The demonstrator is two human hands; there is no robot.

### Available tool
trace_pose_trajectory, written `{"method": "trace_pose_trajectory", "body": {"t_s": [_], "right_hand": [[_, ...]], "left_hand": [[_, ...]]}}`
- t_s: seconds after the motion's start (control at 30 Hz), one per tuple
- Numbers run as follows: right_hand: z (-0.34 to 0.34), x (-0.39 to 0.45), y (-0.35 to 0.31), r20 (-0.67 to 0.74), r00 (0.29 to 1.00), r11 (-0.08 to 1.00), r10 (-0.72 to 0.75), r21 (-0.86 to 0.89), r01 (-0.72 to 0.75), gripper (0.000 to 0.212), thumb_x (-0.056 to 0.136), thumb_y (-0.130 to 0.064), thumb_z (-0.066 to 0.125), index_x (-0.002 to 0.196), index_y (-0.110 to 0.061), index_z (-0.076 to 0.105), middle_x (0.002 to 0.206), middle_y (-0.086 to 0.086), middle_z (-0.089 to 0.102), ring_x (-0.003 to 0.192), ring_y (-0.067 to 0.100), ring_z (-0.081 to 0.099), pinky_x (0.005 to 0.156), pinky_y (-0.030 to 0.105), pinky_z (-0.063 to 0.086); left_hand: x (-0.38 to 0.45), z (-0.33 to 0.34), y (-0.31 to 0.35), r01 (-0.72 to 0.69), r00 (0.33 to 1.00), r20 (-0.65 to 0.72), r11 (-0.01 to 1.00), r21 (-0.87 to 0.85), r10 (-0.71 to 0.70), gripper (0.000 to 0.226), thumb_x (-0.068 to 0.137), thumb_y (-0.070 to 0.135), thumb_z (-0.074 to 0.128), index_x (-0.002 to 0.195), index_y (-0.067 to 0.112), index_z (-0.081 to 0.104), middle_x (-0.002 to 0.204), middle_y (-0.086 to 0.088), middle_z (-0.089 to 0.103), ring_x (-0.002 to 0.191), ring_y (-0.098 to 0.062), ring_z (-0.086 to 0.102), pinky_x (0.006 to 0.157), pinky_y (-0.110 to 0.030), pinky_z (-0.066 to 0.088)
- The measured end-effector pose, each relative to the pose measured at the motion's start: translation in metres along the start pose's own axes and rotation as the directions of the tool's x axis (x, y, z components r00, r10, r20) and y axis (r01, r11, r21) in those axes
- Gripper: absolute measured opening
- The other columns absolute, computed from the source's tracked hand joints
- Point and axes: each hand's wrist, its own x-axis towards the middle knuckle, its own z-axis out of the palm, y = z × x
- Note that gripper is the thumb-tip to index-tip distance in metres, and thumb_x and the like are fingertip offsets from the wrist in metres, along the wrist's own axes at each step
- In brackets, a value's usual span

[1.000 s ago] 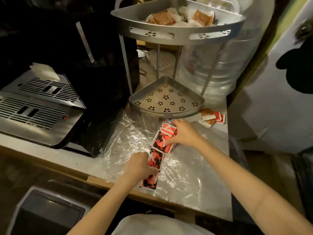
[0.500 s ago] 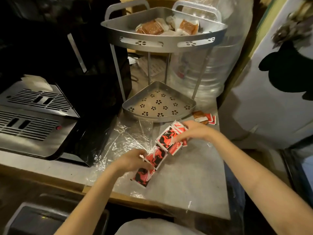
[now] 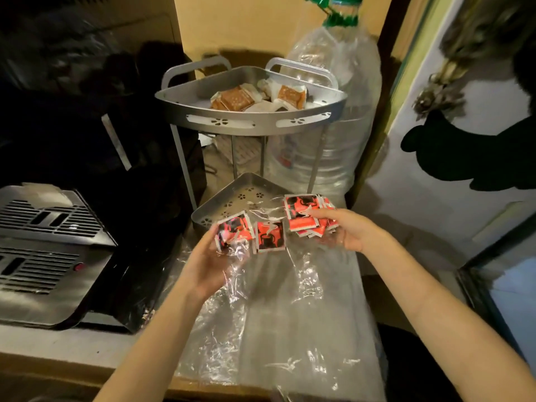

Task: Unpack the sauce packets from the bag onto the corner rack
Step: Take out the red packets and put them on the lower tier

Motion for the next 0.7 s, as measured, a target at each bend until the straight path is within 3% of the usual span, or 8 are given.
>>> {"method": "trace_pose_trajectory", "body": {"t_s": [0.1, 0.23, 0.33, 0.4, 0.53, 0.6, 0.7], "right_hand": [[0.003, -0.004, 0.001, -0.033, 0.999, 0.996, 0.025, 0.089, -0.022, 0.021, 0.074, -0.020, 0.073, 0.090, -0.009, 0.066, 0.067, 0.005, 0.073, 0.059, 0.014, 0.069, 0.063, 0.031, 0.058], [0.011, -0.011, 0.008, -0.033, 0.998, 0.979, 0.052, 0.197, -0.045, 0.033, 0.070, -0.015, 0.075, 0.099, -0.005, 0.063, 0.068, 0.010, 0.073, 0.059, 0.018, 0.070, 0.051, 0.031, 0.058], [0.016, -0.013, 0.016, -0.010, 0.996, 0.970, 0.091, 0.229, -0.086, 0.036, 0.067, -0.015, 0.075, 0.098, -0.004, 0.062, 0.070, 0.013, 0.073, 0.062, 0.021, 0.071, 0.054, 0.032, 0.059], [0.017, -0.014, 0.019, 0.006, 0.996, 0.960, 0.088, 0.267, -0.086, 0.028, 0.071, -0.015, 0.072, 0.094, -0.004, 0.062, 0.072, 0.014, 0.073, 0.063, 0.022, 0.071, 0.057, 0.032, 0.060], [0.018, -0.018, 0.013, 0.049, 0.999, 0.963, -0.003, 0.270, -0.011, 0.032, 0.065, -0.019, 0.071, 0.094, -0.006, 0.065, 0.077, 0.011, 0.073, 0.070, 0.021, 0.069, 0.064, 0.032, 0.057], [0.019, -0.022, 0.005, 0.080, 0.993, 0.968, -0.083, 0.242, 0.062, 0.031, 0.063, -0.021, 0.070, 0.092, -0.009, 0.067, 0.077, 0.008, 0.072, 0.071, 0.019, 0.067, 0.069, 0.031, 0.054], [0.023, -0.031, -0.013, 0.126, 0.960, 0.943, -0.250, 0.258, 0.212, 0.024, 0.071, -0.013, 0.065, 0.095, -0.010, 0.066, 0.076, 0.005, 0.074, 0.068, 0.015, 0.069, 0.062, 0.027, 0.057]], "left_hand": [[0.012, 0.010, -0.001, 0.043, 0.998, -0.044, 0.998, 0.041, -0.042, 0.059, 0.027, 0.028, 0.094, 0.081, 0.012, 0.076, 0.090, -0.013, 0.073, 0.083, -0.029, 0.071, 0.077, -0.048, 0.056], [0.023, 0.023, -0.003, 0.162, 0.983, -0.130, 0.942, 0.294, -0.129, 0.021, 0.058, 0.020, 0.076, 0.076, 0.009, 0.075, 0.086, -0.009, 0.071, 0.075, -0.023, 0.069, 0.086, -0.040, 0.052], [0.027, 0.033, -0.005, 0.190, 0.979, -0.145, 0.906, 0.378, -0.145, 0.014, 0.073, 0.013, 0.068, 0.084, 0.005, 0.067, 0.079, -0.006, 0.069, 0.066, -0.016, 0.065, 0.061, -0.024, 0.057], [0.029, 0.037, -0.004, 0.174, 0.982, -0.136, 0.893, 0.416, -0.128, 0.023, 0.073, 0.016, 0.069, 0.091, 0.003, 0.068, 0.079, -0.005, 0.071, 0.061, -0.013, 0.066, 0.055, -0.020, 0.055], [0.026, 0.045, 0.005, -0.025, 0.994, -0.081, 0.865, 0.500, 0.075, 0.023, 0.077, 0.011, 0.069, 0.097, 0.001, 0.065, 0.079, -0.006, 0.073, 0.065, -0.014, 0.067, 0.050, -0.021, 0.051], [0.024, 0.052, 0.014, -0.159, 0.971, -0.055, 0.800, 0.578, 0.232, 0.020, 0.076, 0.007, 0.069, 0.095, 0.006, 0.064, 0.084, -0.007, 0.073, 0.076, -0.021, 0.069, 0.059, -0.027, 0.056], [0.021, 0.067, 0.034, -0.335, 0.910, 0.024, 0.699, 0.632, 0.415, 0.021, 0.073, -0.002, 0.069, 0.086, 0.014, 0.066, 0.080, 0.000, 0.074, 0.080, -0.020, 0.070, 0.074, -0.035, 0.056]]}}
